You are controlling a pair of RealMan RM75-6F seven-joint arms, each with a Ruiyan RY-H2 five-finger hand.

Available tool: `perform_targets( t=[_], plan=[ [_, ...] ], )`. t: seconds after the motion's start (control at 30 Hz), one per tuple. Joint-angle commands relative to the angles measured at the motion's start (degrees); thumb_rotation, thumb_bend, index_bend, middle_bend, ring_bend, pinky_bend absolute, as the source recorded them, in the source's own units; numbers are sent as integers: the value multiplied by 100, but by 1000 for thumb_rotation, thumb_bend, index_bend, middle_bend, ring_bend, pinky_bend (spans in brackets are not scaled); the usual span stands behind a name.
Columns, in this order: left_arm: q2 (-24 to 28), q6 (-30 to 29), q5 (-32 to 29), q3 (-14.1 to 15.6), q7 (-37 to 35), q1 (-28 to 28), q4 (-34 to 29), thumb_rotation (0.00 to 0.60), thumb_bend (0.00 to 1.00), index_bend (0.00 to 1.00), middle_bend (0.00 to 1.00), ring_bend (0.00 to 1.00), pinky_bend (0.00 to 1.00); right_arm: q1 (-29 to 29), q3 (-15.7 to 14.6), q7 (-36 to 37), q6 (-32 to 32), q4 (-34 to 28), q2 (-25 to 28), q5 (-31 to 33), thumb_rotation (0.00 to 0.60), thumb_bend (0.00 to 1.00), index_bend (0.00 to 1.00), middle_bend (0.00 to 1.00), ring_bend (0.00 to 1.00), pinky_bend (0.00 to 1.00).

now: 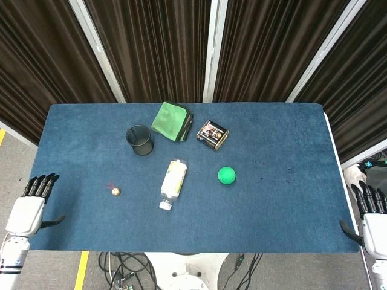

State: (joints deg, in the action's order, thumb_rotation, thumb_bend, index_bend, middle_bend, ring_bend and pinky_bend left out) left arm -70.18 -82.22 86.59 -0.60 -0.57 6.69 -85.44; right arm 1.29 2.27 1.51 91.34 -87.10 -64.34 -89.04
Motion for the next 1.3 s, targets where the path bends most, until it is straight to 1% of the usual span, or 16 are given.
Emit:
perform_targets(
  t=[0.03, 0.3, 0.57, 0.7, 0.9, 1.0, 1.23, 1.3],
  plan=[
    [3, 1, 1, 2, 4, 0, -5, 600, 0, 22, 51, 10, 58, 3, 7, 9, 7, -3, 6, 2, 600, 167, 0, 0, 0, 0],
    [29, 35, 28, 17, 31, 22, -60, 600, 0, 22, 51, 10, 58, 5, 20, 37, 12, -11, 33, 7, 600, 167, 0, 0, 0, 0],
    [91, 166, 180, 3, 53, 193, -257, 600, 0, 24, 52, 11, 58, -9, 39, 68, -12, -67, 58, 23, 600, 167, 0, 0, 0, 0],
    [166, 309, 358, -12, 62, 383, -376, 600, 0, 86, 51, 11, 61, -7, 16, 47, -22, -58, 60, -4, 600, 167, 0, 0, 0, 0],
    [170, 825, 451, -116, 431, 840, -677, 600, 0, 101, 51, 11, 65, -27, 24, 41, -68, -54, 71, 18, 600, 167, 0, 0, 0, 0],
    [102, 1245, 407, -204, 567, 1161, -729, 600, 0, 110, 51, 11, 65, -40, 26, 51, -88, -47, 61, 19, 600, 167, 0, 0, 0, 0],
    [-225, 2142, -22, -419, 797, 1793, -527, 600, 1, 166, 51, 11, 68, -23, 47, 85, -41, -66, 107, 29, 600, 167, 0, 0, 0, 0],
    [-292, 2333, -172, -443, 866, 1899, -471, 600, 12, 193, 55, 11, 88, -14, 47, 92, -31, -84, 126, 33, 600, 167, 0, 0, 0, 0]
  ],
)
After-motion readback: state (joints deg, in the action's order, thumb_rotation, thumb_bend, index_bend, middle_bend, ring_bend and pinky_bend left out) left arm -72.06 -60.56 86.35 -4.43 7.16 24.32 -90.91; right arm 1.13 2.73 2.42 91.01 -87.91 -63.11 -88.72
